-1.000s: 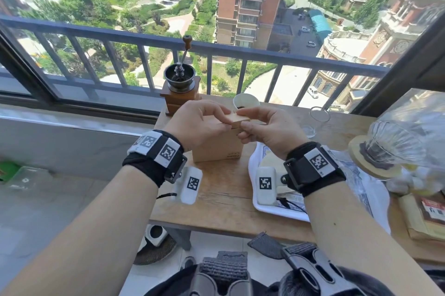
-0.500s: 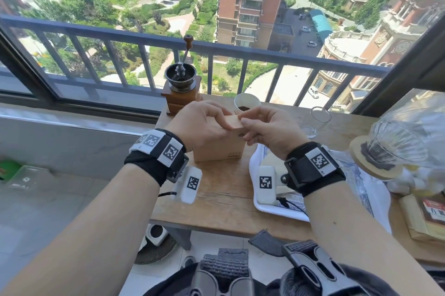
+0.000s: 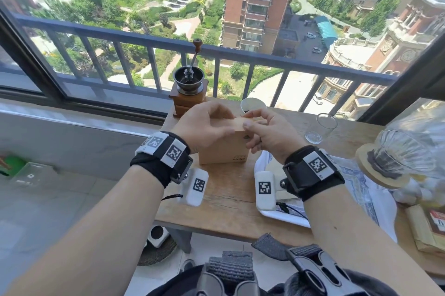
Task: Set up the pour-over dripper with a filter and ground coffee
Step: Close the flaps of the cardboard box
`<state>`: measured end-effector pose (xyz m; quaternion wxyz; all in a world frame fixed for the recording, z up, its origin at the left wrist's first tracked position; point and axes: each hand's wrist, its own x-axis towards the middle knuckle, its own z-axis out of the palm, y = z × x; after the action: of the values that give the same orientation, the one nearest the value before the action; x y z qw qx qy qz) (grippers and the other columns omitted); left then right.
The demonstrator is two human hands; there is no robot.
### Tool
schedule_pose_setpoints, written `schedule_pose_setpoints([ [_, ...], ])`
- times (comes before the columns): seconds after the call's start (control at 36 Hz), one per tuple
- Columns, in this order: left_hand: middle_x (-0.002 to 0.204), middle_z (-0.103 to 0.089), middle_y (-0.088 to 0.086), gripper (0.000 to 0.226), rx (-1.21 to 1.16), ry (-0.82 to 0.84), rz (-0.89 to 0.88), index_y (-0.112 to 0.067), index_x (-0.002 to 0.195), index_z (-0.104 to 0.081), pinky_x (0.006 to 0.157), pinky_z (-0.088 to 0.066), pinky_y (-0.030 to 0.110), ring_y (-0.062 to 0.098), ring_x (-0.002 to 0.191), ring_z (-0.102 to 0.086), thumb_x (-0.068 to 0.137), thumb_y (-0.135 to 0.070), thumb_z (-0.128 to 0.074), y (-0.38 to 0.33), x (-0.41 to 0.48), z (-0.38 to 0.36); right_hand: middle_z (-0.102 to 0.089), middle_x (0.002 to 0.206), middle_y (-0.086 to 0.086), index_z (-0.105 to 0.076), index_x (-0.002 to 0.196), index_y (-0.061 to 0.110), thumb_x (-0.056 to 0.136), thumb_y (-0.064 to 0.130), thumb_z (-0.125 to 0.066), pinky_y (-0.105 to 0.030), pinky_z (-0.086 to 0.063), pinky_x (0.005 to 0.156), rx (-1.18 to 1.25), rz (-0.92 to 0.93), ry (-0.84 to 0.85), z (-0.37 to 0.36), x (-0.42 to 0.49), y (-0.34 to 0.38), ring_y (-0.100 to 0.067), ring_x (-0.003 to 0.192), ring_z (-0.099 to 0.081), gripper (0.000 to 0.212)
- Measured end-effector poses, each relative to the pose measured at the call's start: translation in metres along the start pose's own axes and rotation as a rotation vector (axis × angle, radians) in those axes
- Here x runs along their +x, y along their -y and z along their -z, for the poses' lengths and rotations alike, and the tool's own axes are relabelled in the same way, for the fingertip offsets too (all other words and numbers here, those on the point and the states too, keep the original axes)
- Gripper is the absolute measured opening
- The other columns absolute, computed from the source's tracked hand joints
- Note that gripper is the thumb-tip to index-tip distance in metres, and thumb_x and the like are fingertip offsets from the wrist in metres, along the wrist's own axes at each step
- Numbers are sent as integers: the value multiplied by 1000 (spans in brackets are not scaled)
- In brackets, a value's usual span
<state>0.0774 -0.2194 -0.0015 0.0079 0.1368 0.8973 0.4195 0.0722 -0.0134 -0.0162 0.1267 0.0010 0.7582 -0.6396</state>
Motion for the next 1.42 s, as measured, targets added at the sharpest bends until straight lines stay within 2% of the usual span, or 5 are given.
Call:
schedule_pose_setpoints([
  [0.19, 114, -59, -7, 51, -62, 27, 175, -26, 127, -53, 76, -46, 24, 10, 102, -59, 85, -39, -79, -16, 33, -37, -65, 93, -20, -59, 117, 6, 101, 12, -64, -28, -57, 47, 119, -11, -193, 41, -26, -15, -19, 53, -68, 18],
  [0.28, 121, -61, -3, 58, -39, 2, 245, -26, 134, -53, 93, -50, 36, 20, 109, -60, 86, -51, -74, -13, 43, -50, -63, 102, -23, -54, 124, 2, 102, 11, -61, -30, -60, 50, 125, -17, -265, 49, -28, -18, -18, 53, -69, 25],
  [0.42, 120, -68, -1, 53, -195, -8, 313, -31, 128, -61, 94, -58, 47, 23, 108, -65, 81, -55, -73, -9, 52, -68, -63, 104, -26, -53, 121, 4, 102, 7, -60, -28, -59, 47, 176, -64, -299, 57, -23, -22, -16, 51, -70, 20],
  [1.06, 121, -66, 6, 38, -348, -7, 465, -27, 124, -64, 88, -62, 48, 31, 105, -69, 93, -47, -59, 7, 63, -64, -64, 113, -23, -55, 107, 12, 99, 15, -66, -32, -63, 57, 205, -235, -325, 51, 10, -33, -18, 56, -73, 14],
  [1.42, 128, -63, 4, 43, -247, 28, 480, -21, 134, -58, 93, -56, 43, 25, 110, -65, 98, -45, -56, 2, 61, -85, -68, 98, -17, -52, 126, 6, 92, 18, -74, -28, -59, 51, 53, -271, -326, 59, -6, -46, -12, 51, -70, 42],
])
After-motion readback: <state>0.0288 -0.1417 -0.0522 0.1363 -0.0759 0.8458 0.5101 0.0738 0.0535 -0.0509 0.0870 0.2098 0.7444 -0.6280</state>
